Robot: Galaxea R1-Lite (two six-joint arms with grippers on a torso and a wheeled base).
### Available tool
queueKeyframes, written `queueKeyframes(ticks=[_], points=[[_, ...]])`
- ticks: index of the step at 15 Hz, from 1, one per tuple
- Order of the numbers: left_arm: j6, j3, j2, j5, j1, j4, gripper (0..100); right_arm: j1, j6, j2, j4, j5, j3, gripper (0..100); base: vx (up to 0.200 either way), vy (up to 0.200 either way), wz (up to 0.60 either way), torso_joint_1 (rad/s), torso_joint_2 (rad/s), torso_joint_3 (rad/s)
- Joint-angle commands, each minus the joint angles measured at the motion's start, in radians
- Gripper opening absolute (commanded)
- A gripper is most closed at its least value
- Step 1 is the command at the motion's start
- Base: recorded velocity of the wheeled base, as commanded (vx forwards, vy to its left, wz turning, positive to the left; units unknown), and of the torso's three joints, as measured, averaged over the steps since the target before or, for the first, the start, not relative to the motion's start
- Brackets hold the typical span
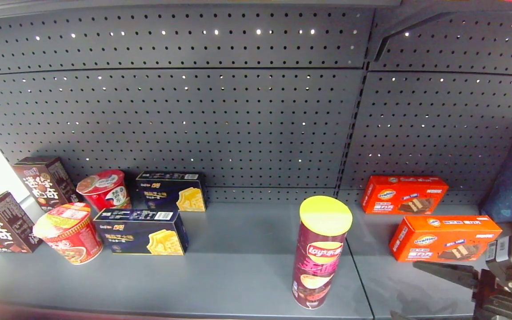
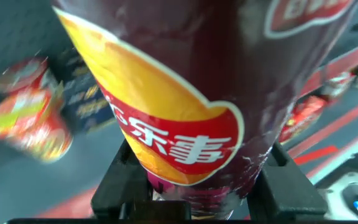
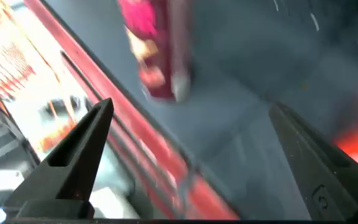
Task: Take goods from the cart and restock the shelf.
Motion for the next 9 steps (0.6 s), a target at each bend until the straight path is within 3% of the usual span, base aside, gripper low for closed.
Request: queueKeyframes(ticks=[1, 3, 7, 9], points=[[0.003, -0.035, 0.185, -0.046, 0.001, -0.056, 0, 0.043, -0.003, -0.252, 0.231, -0.137, -0.145, 100, 0.000, 0.000, 0.00, 0.000, 0.00, 0.000], [0.006, -0.044, 0.296, -0.054, -0.007, -0.096, 0, 0.069, 0.003, -0.339, 0.260, -0.189, -0.106, 100, 0.000, 0.000, 0.00, 0.000, 0.00, 0.000], [-0.005, -0.052, 0.483, -0.052, -0.081, -0.211, 0, 0.053, 0.073, -0.408, 0.260, -0.194, -0.059, 100, 0.000, 0.000, 0.00, 0.000, 0.00, 0.000], [0.057, -0.057, 0.627, -0.043, -0.082, -0.326, 0, -0.037, 0.069, -0.479, 0.265, -0.194, -0.008, 100, 0.000, 0.000, 0.00, 0.000, 0.00, 0.000]])
